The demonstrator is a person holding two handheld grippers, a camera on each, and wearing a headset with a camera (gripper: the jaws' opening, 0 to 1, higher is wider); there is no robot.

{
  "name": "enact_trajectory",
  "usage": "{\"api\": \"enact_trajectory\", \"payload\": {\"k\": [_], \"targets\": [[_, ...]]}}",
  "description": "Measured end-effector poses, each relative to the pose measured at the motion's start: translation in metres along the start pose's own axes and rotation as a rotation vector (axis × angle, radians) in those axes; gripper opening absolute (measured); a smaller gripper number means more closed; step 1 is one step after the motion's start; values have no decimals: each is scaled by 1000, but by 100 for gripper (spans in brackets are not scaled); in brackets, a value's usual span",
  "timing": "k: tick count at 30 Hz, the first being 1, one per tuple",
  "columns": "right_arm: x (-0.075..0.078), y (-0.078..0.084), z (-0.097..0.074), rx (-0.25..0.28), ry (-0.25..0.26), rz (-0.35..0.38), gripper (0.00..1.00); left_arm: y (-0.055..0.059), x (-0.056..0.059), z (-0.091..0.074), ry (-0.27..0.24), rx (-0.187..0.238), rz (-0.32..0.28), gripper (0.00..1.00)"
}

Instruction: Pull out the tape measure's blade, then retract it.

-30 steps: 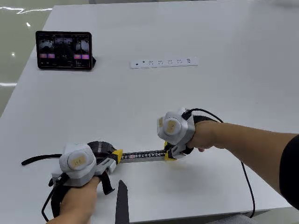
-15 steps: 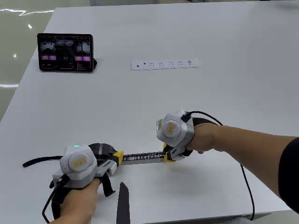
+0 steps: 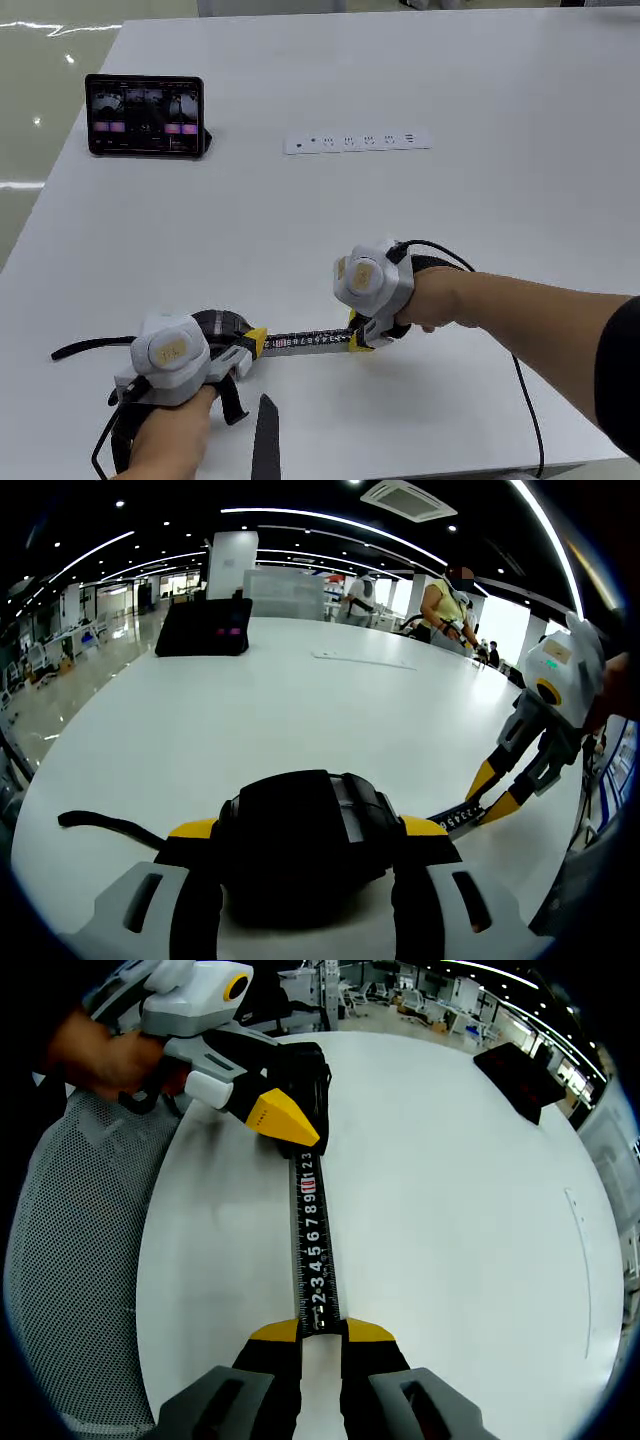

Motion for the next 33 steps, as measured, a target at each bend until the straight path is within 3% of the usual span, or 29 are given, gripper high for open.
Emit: {"api": "enact_trajectory", "payload": {"k": [13, 33], "targets": [[0, -2, 1, 42, -11, 37, 10, 1, 0, 0, 13, 4, -1, 65], [-1, -9, 4, 56, -8, 39, 11, 1, -2, -2, 37, -6, -18, 64]]}}
Point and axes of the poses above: the centre of the closed fingertips' face, and the gripper's own axes: z roughly forward along the fingers, x roughly to its right, y roughly out of its underside, the point moved 6 cm from there along -z, roughly backward along the fingers, and after that the axes turned 8 degrees about -x, right-handed, at the moved point
